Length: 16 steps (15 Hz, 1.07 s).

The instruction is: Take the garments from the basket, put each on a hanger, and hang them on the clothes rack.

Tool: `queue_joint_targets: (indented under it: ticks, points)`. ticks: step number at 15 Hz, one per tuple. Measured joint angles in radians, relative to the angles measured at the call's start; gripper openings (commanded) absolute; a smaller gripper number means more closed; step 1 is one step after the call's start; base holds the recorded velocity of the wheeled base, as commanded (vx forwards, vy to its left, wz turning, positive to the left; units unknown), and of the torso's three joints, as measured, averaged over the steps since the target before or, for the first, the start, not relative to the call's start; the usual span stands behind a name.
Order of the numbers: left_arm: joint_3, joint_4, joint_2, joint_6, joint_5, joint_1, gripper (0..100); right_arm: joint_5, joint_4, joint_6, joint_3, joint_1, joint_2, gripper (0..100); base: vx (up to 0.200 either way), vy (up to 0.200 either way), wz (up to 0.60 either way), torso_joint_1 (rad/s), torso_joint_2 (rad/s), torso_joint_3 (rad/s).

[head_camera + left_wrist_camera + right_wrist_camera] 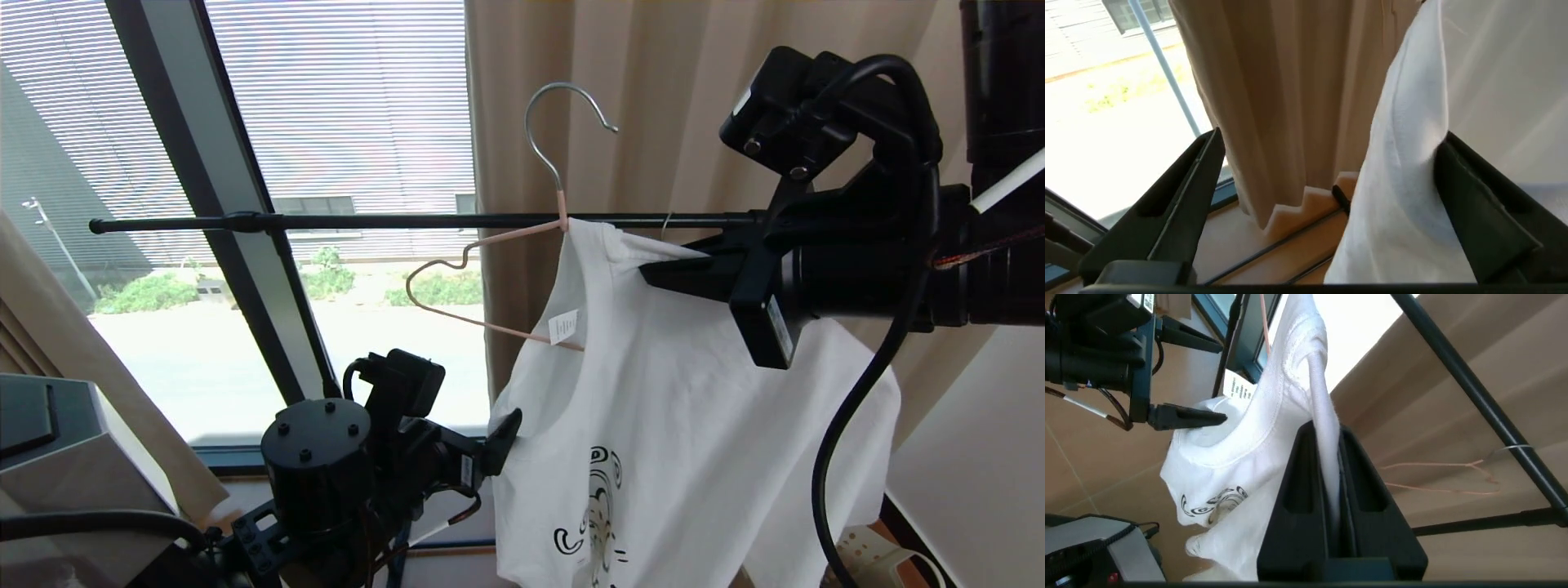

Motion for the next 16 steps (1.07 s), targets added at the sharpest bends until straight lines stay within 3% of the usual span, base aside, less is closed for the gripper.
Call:
queue_joint_targets:
  ticks: [9, 13, 16]
  points:
    - [0.000, 0.000, 0.014, 0.001, -0.003, 0.011, 0, 0.003, -0.001, 0.021, 0.051, -0.026, -0.030, 0, 0.000, 0.000, 0.00, 0.000, 0.00, 0.000]
    - [-0.010, 0.000, 0.014, 0.014, -0.005, 0.056, 0, 0.025, -0.021, 0.083, 0.136, -0.052, -0.059, 0, 0.000, 0.000, 0.00, 0.000, 0.00, 0.000]
    - [-0.016, 0.000, 0.015, 0.026, -0.014, 0.087, 0, 0.107, -0.151, 0.088, 0.266, -0.085, -0.091, 0, 0.000, 0.000, 0.00, 0.000, 0.00, 0.000]
